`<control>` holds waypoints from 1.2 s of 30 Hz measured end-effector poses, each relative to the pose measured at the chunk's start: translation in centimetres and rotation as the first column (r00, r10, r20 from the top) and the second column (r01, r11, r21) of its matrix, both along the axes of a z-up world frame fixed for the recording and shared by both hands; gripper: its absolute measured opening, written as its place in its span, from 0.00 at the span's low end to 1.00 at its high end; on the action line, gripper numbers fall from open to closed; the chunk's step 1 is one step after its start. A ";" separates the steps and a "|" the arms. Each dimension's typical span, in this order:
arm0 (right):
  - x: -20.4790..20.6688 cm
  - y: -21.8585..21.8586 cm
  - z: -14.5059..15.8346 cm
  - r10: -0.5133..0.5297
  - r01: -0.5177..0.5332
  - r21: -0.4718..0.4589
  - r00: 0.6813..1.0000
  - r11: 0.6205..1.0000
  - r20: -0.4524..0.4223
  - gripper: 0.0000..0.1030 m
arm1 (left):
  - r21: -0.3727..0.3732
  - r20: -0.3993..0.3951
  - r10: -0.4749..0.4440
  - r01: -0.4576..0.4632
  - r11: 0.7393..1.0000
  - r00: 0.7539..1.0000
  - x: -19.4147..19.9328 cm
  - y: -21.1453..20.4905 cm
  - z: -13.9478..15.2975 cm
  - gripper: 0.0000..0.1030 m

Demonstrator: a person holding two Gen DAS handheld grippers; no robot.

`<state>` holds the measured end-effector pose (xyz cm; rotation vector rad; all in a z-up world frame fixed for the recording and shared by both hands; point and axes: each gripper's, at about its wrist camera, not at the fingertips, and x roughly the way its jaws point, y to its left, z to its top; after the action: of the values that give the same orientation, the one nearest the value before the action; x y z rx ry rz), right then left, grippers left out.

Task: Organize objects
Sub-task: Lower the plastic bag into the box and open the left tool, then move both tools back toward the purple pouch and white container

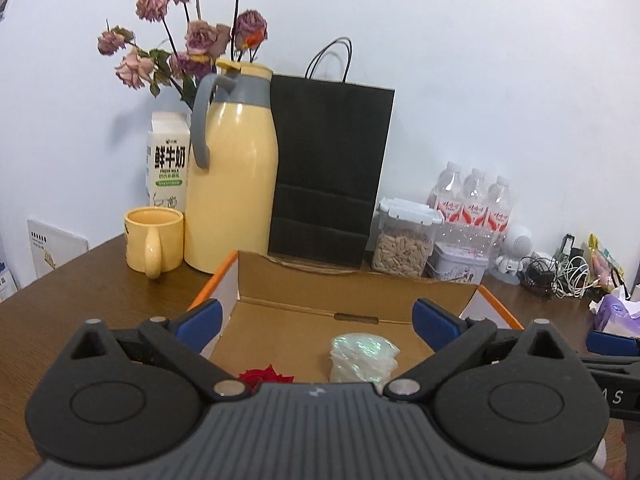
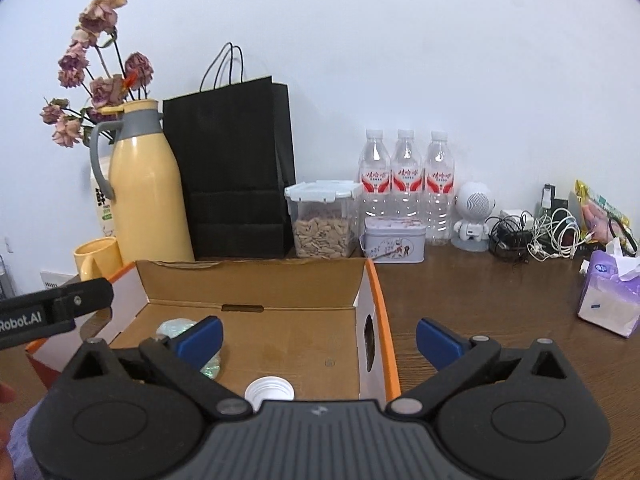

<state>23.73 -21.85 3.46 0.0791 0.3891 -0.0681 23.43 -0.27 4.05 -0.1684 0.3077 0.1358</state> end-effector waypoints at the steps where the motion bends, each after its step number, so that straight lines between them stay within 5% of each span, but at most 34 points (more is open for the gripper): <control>1: -0.2 0.0 0.1 0.003 -0.003 -0.002 1.000 1.000 0.005 1.00 | 0.004 0.008 -0.001 0.000 1.000 1.000 -0.4 0.0 0.1 1.00; 17: -7.2 1.0 0.4 0.087 -0.084 -0.069 0.995 0.994 0.040 1.00 | 0.078 0.022 -0.076 0.074 0.994 0.997 -5.5 -0.7 0.7 1.00; 36: -11.0 0.0 -2.7 0.131 -0.132 0.001 0.985 0.991 -0.110 1.00 | 0.110 -0.084 -0.059 0.068 0.992 0.995 -11.4 1.5 0.1 1.00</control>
<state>12.76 -21.86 0.72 0.0434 0.5030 0.0567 12.02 1.18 4.11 -0.0411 0.3845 0.0966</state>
